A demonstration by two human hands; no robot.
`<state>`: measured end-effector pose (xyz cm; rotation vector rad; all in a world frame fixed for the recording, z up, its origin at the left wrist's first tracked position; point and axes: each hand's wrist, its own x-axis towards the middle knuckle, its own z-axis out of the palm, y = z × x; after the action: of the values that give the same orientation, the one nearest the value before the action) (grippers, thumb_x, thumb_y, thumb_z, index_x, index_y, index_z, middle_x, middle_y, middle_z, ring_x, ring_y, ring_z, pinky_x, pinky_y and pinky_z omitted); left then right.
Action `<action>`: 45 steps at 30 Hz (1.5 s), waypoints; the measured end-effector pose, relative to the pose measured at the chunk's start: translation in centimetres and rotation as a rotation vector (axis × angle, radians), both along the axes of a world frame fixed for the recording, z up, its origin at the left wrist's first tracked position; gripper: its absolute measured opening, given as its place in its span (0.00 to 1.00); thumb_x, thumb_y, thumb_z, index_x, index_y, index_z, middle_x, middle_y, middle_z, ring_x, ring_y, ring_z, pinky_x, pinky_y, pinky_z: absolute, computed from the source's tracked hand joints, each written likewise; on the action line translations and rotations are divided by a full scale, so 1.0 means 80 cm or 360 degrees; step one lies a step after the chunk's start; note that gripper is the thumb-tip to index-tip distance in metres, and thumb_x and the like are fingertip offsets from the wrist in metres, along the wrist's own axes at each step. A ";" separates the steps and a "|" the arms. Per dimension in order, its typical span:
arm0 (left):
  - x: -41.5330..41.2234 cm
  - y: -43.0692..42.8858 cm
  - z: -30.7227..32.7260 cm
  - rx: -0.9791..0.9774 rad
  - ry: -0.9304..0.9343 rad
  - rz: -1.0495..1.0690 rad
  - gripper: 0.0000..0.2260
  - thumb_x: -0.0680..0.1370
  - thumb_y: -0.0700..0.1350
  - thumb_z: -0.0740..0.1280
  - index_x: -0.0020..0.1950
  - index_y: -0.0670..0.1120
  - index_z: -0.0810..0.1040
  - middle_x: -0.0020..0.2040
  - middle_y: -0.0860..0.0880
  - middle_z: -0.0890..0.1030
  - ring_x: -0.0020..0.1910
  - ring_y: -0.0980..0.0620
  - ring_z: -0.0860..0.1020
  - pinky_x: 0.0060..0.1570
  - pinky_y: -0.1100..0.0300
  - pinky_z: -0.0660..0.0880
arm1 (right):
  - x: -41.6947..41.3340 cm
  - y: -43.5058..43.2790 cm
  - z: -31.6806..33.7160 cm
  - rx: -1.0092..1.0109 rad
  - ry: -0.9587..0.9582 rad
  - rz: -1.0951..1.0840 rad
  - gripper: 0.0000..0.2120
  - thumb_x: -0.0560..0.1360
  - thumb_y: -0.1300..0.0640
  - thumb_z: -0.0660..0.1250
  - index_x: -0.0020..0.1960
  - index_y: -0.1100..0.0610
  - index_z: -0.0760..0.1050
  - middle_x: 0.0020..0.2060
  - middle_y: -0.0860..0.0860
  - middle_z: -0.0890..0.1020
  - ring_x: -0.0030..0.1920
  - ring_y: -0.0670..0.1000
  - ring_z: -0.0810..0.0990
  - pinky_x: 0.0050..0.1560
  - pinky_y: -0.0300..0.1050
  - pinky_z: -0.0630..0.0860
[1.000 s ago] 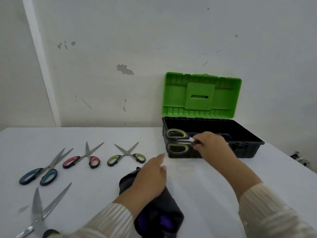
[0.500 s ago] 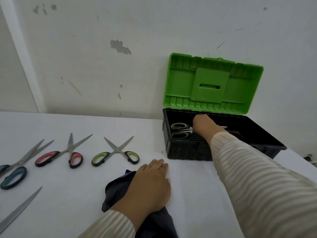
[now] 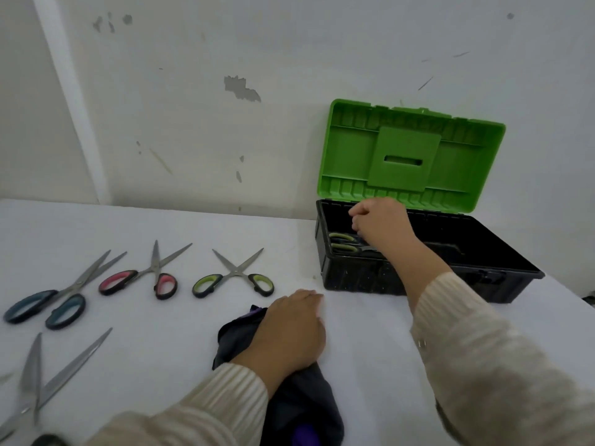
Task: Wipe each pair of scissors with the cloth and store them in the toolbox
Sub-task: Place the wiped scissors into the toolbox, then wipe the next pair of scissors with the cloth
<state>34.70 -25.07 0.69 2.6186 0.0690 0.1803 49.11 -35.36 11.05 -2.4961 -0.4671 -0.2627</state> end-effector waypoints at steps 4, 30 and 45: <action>-0.019 0.019 0.021 -0.1012 -0.0385 0.0482 0.19 0.78 0.35 0.55 0.62 0.52 0.76 0.64 0.52 0.76 0.61 0.54 0.73 0.61 0.68 0.65 | -0.108 0.009 -0.012 0.0598 0.0513 0.0241 0.10 0.72 0.69 0.61 0.39 0.59 0.78 0.30 0.57 0.80 0.30 0.53 0.78 0.38 0.47 0.80; -0.278 0.231 0.062 -0.0197 0.0578 0.0937 0.01 0.72 0.41 0.65 0.43 0.45 0.76 0.39 0.49 0.78 0.35 0.53 0.76 0.32 0.65 0.69 | -0.285 0.079 -0.089 0.0296 0.0175 0.0507 0.14 0.76 0.61 0.59 0.51 0.43 0.76 0.43 0.48 0.81 0.41 0.51 0.78 0.37 0.33 0.70; -0.169 0.157 0.072 -0.1941 0.0075 0.0524 0.04 0.77 0.36 0.66 0.48 0.37 0.79 0.38 0.42 0.83 0.31 0.50 0.78 0.31 0.57 0.77 | -0.261 0.055 -0.081 0.0548 0.0481 0.0641 0.07 0.74 0.55 0.66 0.41 0.47 0.82 0.34 0.43 0.82 0.36 0.38 0.77 0.36 0.29 0.71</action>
<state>21.21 -12.55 6.42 1.3796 0.4649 0.1249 28.24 -31.00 4.56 -2.0077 -0.7139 0.1787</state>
